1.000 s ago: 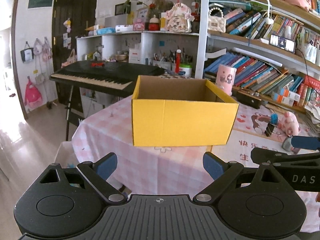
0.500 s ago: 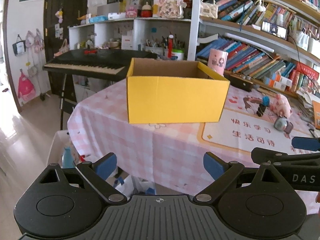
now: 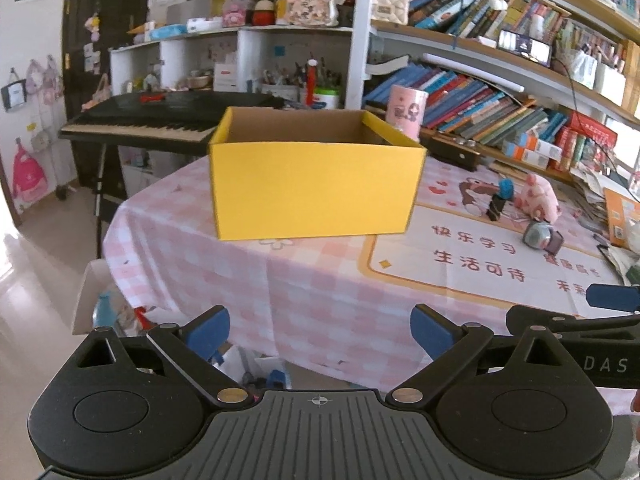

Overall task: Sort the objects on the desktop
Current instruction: 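Move both tools toward the blue toy car and black binder clip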

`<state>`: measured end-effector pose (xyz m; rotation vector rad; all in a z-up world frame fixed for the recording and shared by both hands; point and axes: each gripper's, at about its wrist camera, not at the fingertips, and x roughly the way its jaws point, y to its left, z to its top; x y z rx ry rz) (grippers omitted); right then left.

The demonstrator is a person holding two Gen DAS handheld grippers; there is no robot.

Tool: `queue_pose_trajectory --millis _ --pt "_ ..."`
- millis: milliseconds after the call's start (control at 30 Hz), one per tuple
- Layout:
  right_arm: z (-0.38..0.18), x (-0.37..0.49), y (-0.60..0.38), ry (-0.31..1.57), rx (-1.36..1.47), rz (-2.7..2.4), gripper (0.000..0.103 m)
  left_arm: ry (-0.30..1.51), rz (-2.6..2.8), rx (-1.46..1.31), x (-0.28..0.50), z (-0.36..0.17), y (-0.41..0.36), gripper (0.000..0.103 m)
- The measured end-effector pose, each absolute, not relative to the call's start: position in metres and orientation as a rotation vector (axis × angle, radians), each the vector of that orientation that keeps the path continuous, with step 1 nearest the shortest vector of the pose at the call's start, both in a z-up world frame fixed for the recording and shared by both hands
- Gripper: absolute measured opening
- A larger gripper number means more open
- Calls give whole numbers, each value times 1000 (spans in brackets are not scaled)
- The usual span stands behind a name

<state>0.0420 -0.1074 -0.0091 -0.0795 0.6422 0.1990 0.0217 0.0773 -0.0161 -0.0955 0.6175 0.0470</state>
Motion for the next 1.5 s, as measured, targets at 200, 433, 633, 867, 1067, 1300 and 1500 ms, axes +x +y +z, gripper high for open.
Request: queue_pose_trajectory --millis 200,433,633,867,1067,1300,1500 --pt "-11 42 -126 656 -59 140 98 627 -13 -76 33 -18 60 99" --pt "-16 44 -154 681 -25 65 98 651 -90 -46 47 -23 32 99" --pt "-20 51 -180 700 -5 24 98 669 -121 -31 64 -25 7 99" --pt "-21 72 -209 723 10 -3 98 688 -133 -21 86 -27 -19 99" --pt "-23 93 -230 742 2 9 98 703 -126 -23 107 -30 -40 99" --pt "-24 120 -254 754 5 9 98 706 -121 -18 132 -30 -62 99" --pt "-24 143 -274 752 6 17 98 704 -111 -16 151 -30 -83 99"
